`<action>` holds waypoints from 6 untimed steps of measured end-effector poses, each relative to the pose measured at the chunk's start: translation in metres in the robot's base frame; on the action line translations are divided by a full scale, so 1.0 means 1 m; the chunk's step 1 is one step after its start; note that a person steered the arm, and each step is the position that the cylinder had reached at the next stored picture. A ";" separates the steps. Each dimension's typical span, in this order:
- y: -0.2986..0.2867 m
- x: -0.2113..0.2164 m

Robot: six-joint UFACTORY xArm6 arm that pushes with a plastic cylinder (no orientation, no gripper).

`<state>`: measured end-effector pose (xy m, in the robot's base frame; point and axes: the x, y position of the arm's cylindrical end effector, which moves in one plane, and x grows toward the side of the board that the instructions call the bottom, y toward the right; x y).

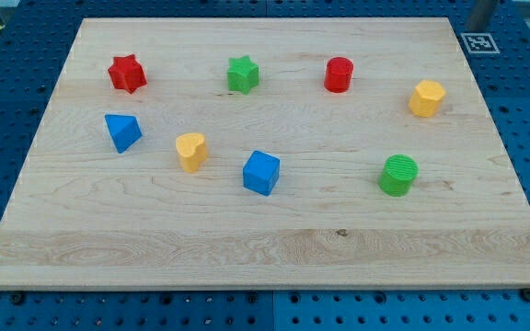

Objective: Move the red circle to the left of the yellow hexagon

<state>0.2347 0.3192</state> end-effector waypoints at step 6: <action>-0.224 0.083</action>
